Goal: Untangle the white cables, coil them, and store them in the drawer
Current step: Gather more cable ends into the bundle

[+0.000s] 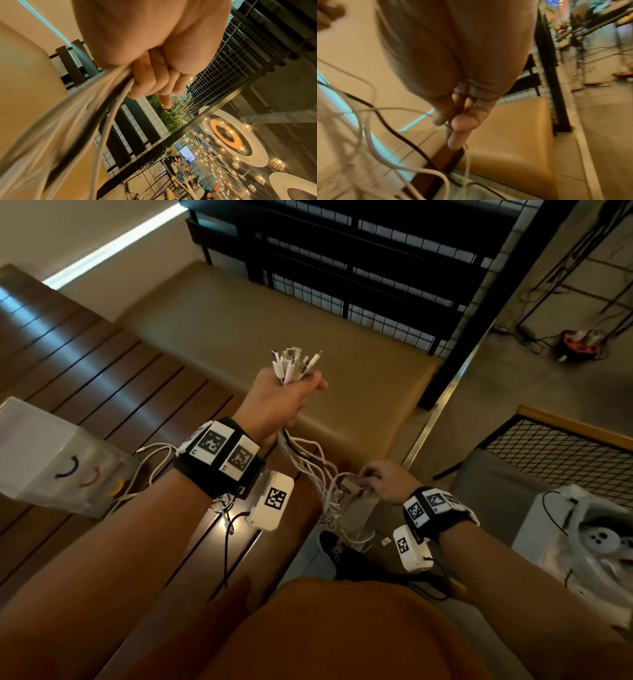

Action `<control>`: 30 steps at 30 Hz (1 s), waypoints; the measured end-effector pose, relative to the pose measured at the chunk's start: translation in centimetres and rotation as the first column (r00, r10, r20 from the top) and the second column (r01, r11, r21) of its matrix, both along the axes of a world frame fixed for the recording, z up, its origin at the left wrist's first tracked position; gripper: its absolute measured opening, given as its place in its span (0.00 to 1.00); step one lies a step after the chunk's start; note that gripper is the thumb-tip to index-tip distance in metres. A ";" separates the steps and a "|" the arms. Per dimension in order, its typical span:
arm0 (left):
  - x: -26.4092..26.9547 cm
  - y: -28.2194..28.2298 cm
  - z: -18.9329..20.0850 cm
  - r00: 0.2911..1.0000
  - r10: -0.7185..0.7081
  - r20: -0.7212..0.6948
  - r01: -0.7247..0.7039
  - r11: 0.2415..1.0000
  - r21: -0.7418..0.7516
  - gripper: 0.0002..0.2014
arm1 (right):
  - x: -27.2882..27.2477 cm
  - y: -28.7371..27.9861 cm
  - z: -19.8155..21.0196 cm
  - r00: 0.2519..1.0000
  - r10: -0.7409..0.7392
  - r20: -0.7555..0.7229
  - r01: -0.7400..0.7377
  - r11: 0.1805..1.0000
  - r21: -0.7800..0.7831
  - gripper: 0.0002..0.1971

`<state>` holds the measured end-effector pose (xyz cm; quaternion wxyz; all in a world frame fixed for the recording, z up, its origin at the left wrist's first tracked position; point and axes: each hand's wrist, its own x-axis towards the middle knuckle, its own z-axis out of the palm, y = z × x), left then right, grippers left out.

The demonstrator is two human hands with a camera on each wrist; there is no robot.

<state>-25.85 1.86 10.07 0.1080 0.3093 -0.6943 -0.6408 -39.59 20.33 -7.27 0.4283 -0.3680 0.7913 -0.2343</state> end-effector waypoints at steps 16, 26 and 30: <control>-0.3 -0.4 1.7 1.000 -0.013 0.012 0.013 1.000 -0.022 0.12 | -3.9 9.0 -7.1 0.878 -0.403 -0.257 0.453 0.874 0.175 0.12; -1.4 0.6 1.9 0.998 -0.065 -0.005 0.065 0.998 -0.028 0.11 | -3.0 8.2 -6.9 0.909 -0.388 -0.152 0.398 0.917 0.038 0.13; -1.6 1.0 1.8 0.997 -0.074 -0.012 0.073 0.997 -0.015 0.11 | -2.7 7.7 -7.1 0.919 -0.374 -0.129 0.391 0.908 0.151 0.23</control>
